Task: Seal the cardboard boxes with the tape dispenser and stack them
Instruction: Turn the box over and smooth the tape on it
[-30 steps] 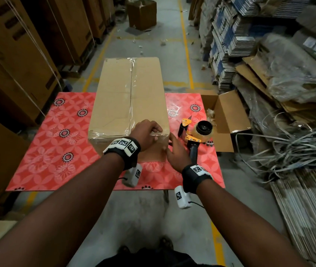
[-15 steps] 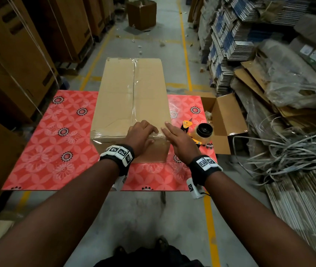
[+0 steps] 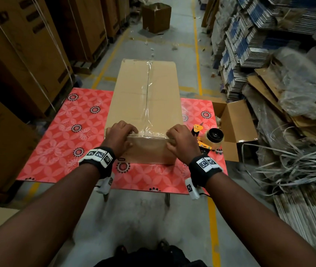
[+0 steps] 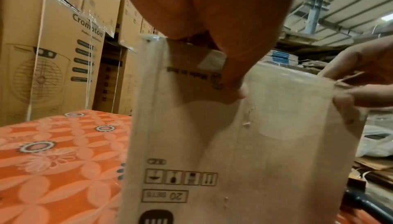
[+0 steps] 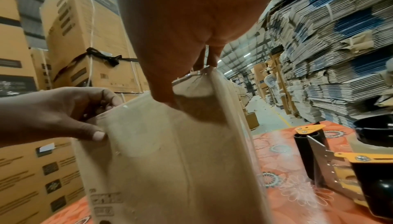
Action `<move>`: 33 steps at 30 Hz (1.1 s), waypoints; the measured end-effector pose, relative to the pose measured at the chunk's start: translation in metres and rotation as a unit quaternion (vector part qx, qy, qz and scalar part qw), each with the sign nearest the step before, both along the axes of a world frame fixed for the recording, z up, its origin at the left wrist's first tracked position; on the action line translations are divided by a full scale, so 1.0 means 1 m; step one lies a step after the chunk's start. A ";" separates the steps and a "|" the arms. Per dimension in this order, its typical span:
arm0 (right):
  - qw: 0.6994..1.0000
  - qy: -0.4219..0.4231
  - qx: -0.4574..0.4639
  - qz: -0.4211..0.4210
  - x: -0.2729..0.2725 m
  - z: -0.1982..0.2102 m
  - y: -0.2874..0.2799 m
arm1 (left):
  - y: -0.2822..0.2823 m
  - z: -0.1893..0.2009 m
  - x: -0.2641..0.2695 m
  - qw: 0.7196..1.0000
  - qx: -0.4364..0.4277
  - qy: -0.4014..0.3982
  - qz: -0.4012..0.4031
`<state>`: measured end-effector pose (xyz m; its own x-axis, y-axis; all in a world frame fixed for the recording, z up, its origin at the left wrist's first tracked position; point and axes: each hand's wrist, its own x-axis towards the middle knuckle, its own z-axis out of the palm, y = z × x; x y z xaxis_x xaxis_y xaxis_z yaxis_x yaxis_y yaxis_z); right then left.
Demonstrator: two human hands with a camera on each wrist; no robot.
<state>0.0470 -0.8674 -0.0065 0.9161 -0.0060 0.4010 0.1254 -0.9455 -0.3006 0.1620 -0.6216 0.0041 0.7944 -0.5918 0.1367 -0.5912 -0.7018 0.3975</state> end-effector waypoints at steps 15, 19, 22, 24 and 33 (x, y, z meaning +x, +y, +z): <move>0.994 0.055 -0.029 -0.087 0.025 0.011 0.060 | 0.032 0.013 0.005 0.999 0.040 -0.001 -0.013; 0.995 0.052 -0.004 -0.086 0.037 0.015 0.074 | 0.041 0.014 0.009 1.000 0.014 -0.020 -0.002; 0.995 0.039 -0.001 -0.094 0.036 0.010 0.075 | 0.051 0.011 0.015 0.999 0.018 -0.024 0.015; 0.995 0.035 -0.003 -0.093 0.034 0.007 0.072 | 0.055 0.007 0.017 1.000 0.018 -0.009 0.016; 0.993 0.051 0.003 -0.105 0.032 0.005 0.076 | 0.070 -0.012 0.011 0.958 -0.228 0.095 0.143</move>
<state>0.0792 -0.7915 -0.0013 0.9302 -0.2032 0.3056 -0.1057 -0.9458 -0.3070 0.1732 -0.5512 -0.0082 0.9514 -0.2589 0.1666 -0.2873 -0.5522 0.7826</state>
